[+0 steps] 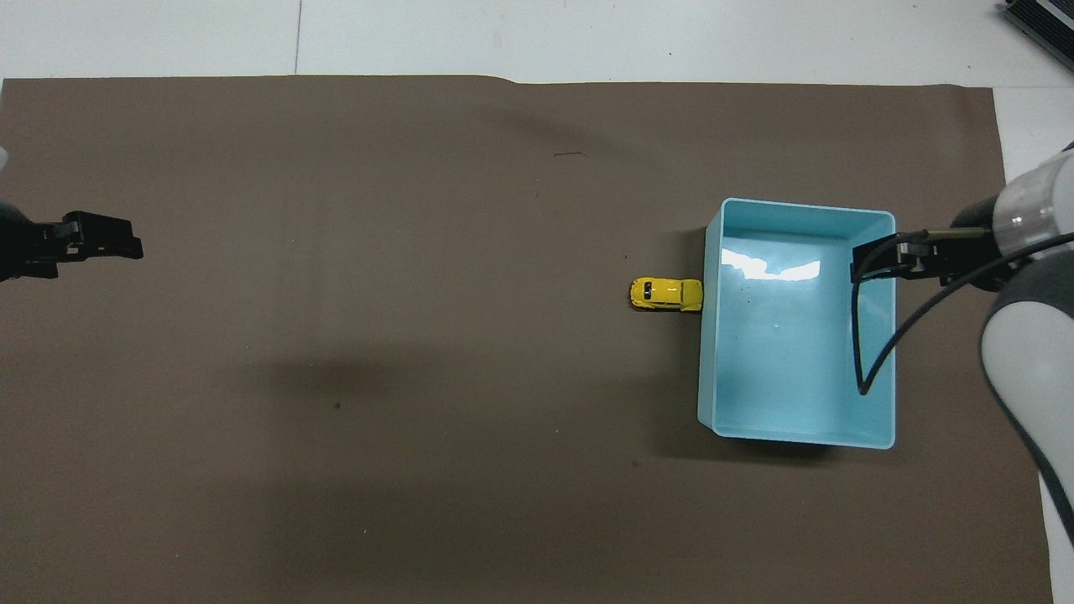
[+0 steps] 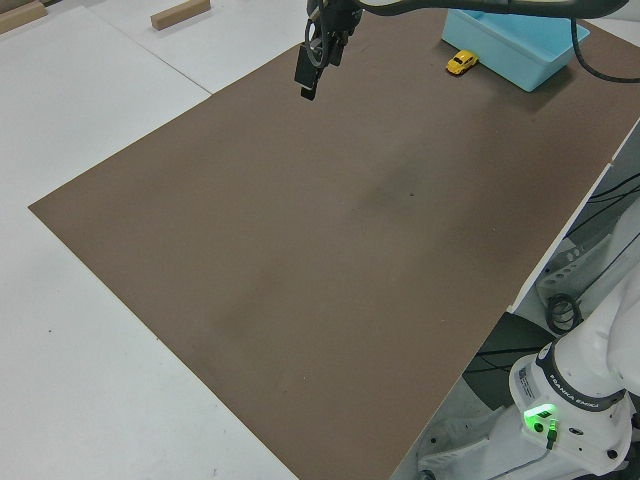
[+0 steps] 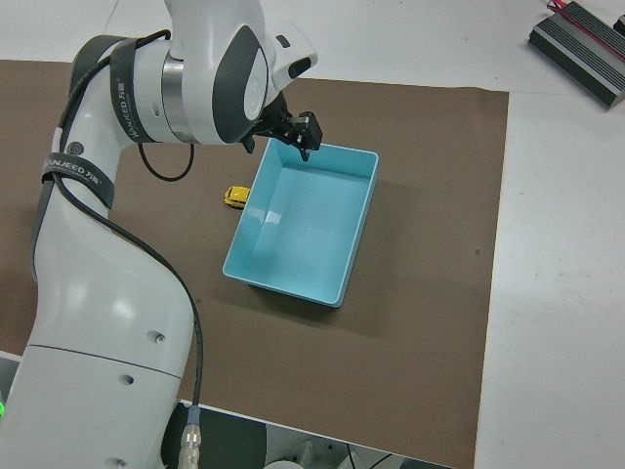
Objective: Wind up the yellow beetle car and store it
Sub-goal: 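Retract the left gripper while the right gripper reaches toward the car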
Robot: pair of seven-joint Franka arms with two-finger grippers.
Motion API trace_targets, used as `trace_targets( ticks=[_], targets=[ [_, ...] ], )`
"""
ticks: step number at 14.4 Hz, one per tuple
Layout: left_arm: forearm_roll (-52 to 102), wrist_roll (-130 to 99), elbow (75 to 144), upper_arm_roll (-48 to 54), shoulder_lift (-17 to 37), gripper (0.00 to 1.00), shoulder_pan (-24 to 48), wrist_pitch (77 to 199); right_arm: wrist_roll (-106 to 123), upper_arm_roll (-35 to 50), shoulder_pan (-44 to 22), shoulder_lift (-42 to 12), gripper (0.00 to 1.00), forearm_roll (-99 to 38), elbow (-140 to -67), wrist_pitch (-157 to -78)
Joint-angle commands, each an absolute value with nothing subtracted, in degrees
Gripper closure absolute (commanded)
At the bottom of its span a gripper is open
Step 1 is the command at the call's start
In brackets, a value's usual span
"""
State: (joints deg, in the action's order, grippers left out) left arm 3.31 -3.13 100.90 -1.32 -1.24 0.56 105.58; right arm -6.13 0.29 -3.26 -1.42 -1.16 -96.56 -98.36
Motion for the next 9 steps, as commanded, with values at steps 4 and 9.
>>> trace_targets(
  ticks=[4,9],
  targets=[
    [-0.7,3.1,90.4,2.7,-1.5,0.0,0.4,89.3,-15.3,0.4,-9.0,-8.9,0.0,-1.7,-98.5,-108.1],
    [0.1,4.5,89.1,3.5,-3.3,0.0,0.4,87.5,-29.6,0.4,-13.5,-13.0,0.0,-1.1,-100.0,-114.7]
  ],
)
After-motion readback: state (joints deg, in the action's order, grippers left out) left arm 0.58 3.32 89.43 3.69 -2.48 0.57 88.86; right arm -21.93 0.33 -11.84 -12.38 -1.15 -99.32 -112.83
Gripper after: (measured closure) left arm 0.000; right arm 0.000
